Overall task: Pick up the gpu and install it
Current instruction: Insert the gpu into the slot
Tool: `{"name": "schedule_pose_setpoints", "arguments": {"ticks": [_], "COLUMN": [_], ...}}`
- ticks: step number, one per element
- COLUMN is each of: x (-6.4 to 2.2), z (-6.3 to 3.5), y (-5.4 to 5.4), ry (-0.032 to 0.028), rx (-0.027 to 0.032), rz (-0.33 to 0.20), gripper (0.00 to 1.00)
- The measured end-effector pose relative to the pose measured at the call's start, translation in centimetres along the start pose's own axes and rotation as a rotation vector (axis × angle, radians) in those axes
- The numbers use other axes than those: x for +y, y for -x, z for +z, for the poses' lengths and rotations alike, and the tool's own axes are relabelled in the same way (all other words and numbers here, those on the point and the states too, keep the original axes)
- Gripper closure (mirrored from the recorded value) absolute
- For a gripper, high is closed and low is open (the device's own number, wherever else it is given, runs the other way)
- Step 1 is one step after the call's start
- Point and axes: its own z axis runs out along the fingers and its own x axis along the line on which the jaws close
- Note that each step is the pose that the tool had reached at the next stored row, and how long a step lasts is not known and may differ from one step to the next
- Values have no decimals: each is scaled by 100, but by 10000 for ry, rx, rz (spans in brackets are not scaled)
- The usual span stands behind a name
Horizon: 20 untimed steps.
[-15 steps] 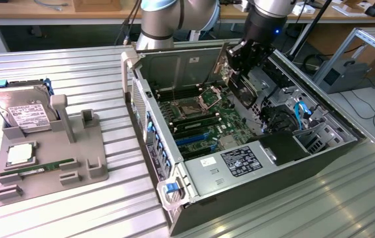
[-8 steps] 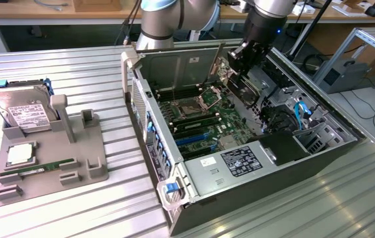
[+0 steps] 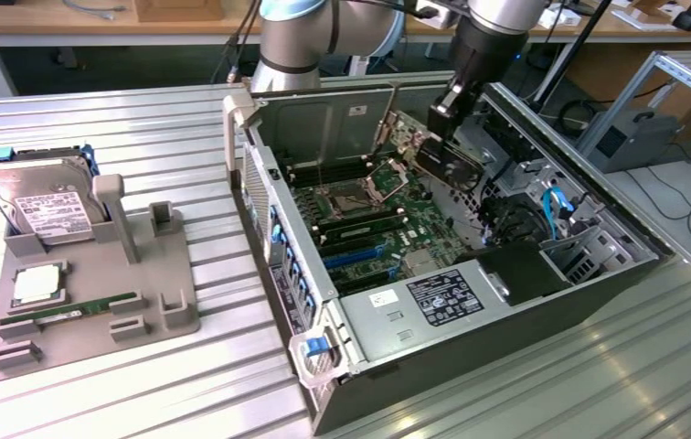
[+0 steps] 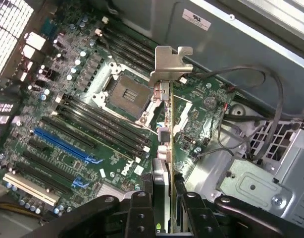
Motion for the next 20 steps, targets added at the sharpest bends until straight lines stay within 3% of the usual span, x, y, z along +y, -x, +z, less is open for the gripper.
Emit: {"name": "schedule_pose_setpoints", "arguments": {"ticks": [6, 20], "x": [0, -1], "z": [5, 12], "y": [0, 0], "ry": [34, 99], "rx": [61, 179], "rz": [-1583, -4641], "gripper": [73, 73]}}
